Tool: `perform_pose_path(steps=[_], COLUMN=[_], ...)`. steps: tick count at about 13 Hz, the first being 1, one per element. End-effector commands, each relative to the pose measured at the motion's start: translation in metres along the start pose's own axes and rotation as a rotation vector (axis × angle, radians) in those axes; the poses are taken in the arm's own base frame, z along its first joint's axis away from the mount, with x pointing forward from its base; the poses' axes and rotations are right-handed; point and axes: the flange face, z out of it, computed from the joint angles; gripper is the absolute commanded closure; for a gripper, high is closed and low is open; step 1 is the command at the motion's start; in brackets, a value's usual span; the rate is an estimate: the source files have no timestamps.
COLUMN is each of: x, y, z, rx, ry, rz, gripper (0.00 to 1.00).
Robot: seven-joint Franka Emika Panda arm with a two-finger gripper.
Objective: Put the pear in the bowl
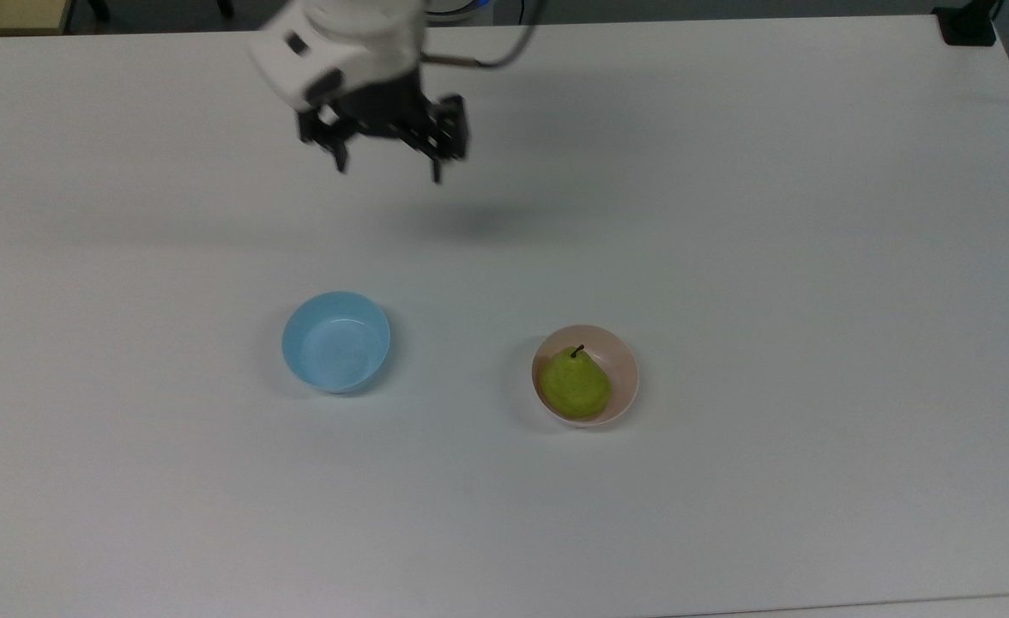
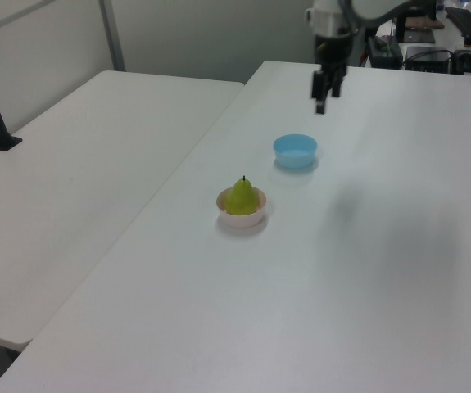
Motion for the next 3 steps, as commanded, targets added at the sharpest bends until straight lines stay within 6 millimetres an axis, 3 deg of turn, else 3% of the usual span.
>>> perform_pose_path(steps=[1, 3], x=[-0.0382, -0.0417], y=[0.0416, 0.0427], z=[-0.0179, -0.0183], rx=[-0.01, -0.012], ry=[-0.05, -0.077], rz=[0.016, 0.023], gripper=[0.0, 0.0])
